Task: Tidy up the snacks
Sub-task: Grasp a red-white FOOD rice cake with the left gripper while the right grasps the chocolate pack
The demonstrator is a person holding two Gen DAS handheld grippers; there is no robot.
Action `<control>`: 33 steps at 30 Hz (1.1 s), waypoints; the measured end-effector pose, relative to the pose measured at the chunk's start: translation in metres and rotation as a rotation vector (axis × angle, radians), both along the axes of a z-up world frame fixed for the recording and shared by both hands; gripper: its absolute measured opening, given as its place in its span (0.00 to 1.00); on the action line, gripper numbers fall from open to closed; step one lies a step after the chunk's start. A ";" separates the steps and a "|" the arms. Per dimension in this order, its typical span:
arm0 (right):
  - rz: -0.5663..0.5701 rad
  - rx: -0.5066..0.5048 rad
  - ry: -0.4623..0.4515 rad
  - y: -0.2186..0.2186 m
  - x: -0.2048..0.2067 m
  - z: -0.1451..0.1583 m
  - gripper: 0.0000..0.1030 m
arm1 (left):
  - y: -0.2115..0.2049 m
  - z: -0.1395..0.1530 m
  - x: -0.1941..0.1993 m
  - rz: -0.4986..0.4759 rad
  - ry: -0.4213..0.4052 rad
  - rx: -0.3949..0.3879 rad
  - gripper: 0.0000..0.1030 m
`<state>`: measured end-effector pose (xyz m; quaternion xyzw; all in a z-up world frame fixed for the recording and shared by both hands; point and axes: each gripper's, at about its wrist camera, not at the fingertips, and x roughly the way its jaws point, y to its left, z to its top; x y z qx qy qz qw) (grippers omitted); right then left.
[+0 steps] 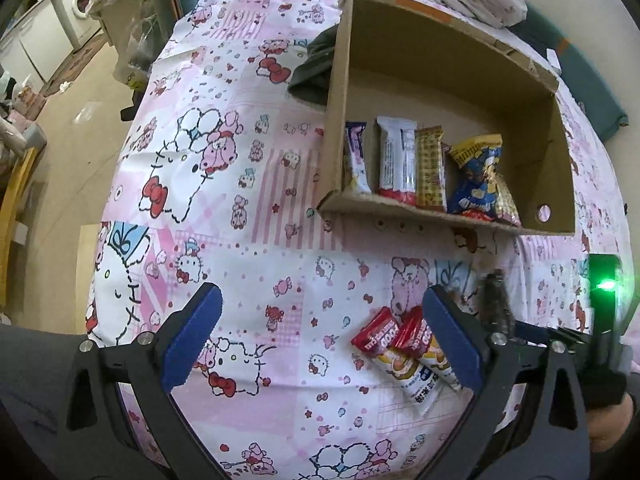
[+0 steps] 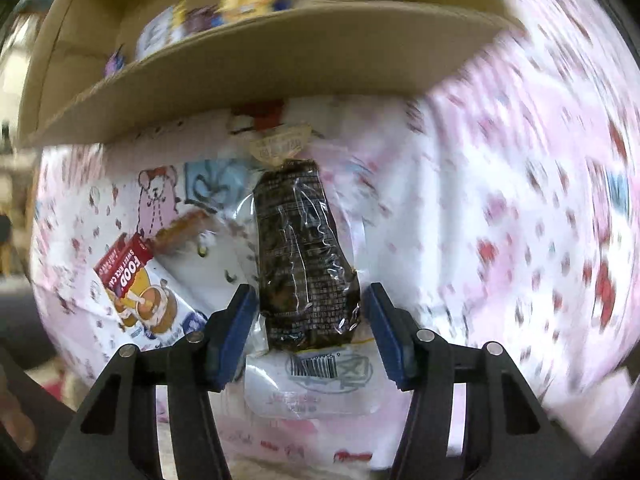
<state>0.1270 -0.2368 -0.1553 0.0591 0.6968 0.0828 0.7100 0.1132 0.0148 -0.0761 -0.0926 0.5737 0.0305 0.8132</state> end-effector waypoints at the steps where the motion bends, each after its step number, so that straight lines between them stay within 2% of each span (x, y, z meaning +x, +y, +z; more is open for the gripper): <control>1: -0.028 0.023 -0.001 -0.008 -0.001 0.002 0.57 | 0.000 -0.002 -0.001 0.002 0.007 0.000 0.96; 8: -0.165 0.194 0.003 -0.039 -0.021 0.015 0.57 | -0.005 -0.008 -0.004 -0.008 0.031 -0.020 0.96; 10: -0.176 0.203 -0.010 -0.040 -0.023 0.020 0.57 | -0.009 -0.015 -0.008 -0.006 0.071 -0.048 0.93; 12: -0.186 0.202 -0.022 -0.039 -0.025 0.026 0.57 | -0.012 -0.028 -0.017 0.013 0.127 -0.089 0.86; 14: -0.193 0.202 -0.035 -0.043 -0.026 0.030 0.57 | -0.017 -0.042 -0.025 0.035 0.179 -0.096 0.80; 17: -0.196 0.209 -0.056 -0.044 -0.029 0.034 0.57 | -0.027 -0.064 -0.035 0.066 0.257 -0.129 0.78; 19: -0.200 0.211 -0.063 -0.049 -0.031 0.035 0.57 | -0.037 -0.071 -0.035 0.067 0.260 -0.161 0.77; 21: -0.209 0.215 -0.068 -0.051 -0.029 0.038 0.57 | -0.053 -0.074 -0.030 0.023 0.253 -0.104 0.77; 23: -0.217 0.221 -0.077 -0.053 -0.028 0.042 0.57 | -0.067 -0.078 -0.028 -0.001 0.269 -0.096 0.77; 28: -0.208 0.237 -0.091 -0.054 -0.028 0.048 0.57 | -0.087 -0.087 -0.024 -0.028 0.270 -0.020 0.77; 30: -0.203 0.240 -0.096 -0.050 -0.029 0.047 0.57 | -0.091 -0.086 -0.028 -0.067 0.263 0.018 0.67; 31: -0.200 0.240 -0.096 -0.048 -0.029 0.047 0.57 | -0.091 -0.085 -0.030 -0.072 0.262 0.032 0.51; 32: -0.197 0.239 -0.094 -0.049 -0.029 0.047 0.57 | -0.088 -0.083 -0.032 -0.074 0.262 0.040 0.31; 33: -0.196 0.242 -0.089 -0.050 -0.030 0.046 0.57 | -0.084 -0.082 -0.034 -0.078 0.264 0.025 0.28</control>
